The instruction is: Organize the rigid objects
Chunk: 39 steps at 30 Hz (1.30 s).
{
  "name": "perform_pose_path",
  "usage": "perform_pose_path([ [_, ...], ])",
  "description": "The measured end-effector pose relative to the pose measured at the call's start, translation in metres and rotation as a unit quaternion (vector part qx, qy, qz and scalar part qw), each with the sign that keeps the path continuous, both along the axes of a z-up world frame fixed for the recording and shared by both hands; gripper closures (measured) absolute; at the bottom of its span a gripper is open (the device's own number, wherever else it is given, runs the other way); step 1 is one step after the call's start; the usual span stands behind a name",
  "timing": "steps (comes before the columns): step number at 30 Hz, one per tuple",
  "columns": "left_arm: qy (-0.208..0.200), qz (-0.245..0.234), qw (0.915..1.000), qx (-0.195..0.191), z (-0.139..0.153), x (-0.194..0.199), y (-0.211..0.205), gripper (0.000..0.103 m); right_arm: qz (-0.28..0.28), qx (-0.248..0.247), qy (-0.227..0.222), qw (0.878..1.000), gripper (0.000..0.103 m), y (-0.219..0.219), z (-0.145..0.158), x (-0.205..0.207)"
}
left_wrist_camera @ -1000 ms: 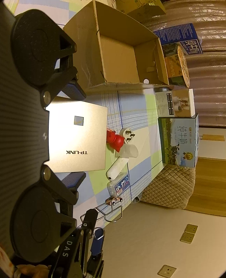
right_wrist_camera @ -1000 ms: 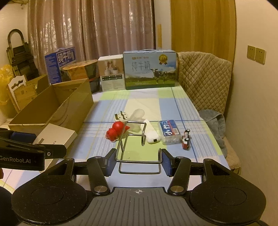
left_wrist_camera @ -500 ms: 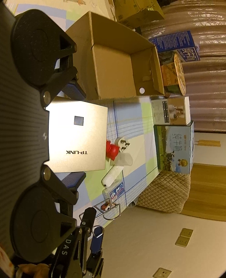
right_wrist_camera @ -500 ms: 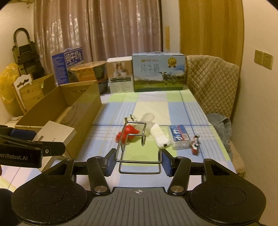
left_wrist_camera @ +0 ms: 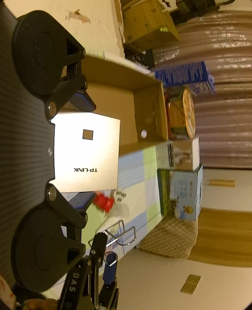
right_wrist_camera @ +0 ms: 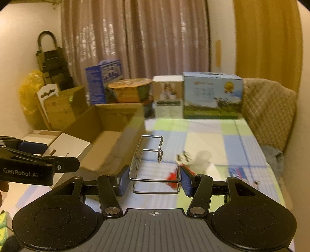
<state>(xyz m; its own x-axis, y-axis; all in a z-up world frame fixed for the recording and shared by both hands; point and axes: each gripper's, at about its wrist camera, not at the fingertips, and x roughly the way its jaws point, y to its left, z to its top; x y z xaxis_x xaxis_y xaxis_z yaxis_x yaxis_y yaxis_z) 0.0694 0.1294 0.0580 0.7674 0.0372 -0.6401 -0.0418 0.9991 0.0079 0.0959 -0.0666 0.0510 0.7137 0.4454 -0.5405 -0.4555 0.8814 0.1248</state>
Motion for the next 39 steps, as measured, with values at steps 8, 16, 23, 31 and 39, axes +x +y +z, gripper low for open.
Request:
perform_pose_path([
  [8, 0.008, 0.03, 0.9992, 0.026, 0.003, 0.028, 0.054, 0.017, 0.038, 0.008, 0.0, 0.999, 0.052, 0.05, 0.009, 0.033],
  [16, 0.026, 0.041, 0.9987, 0.013, -0.014, 0.063, 0.097, 0.017, 0.073, -0.005, 0.009, 0.997, 0.052, 0.104, -0.002, 0.069],
  [23, 0.041, 0.039, 0.9982, 0.02, -0.031, 0.084, 0.114, 0.017, 0.078, -0.014, 0.027, 0.996, 0.052, 0.129, -0.022, 0.092],
  [31, 0.052, 0.032, 0.9978, 0.026, -0.045, 0.097, 0.122, 0.017, 0.086, -0.025, 0.036, 0.995, 0.052, 0.145, -0.042, 0.099],
  [39, 0.057, 0.03, 0.9975, 0.029, -0.053, 0.102, 0.125, 0.017, 0.086, -0.031, 0.033, 0.995, 0.052, 0.151, -0.047, 0.101],
])
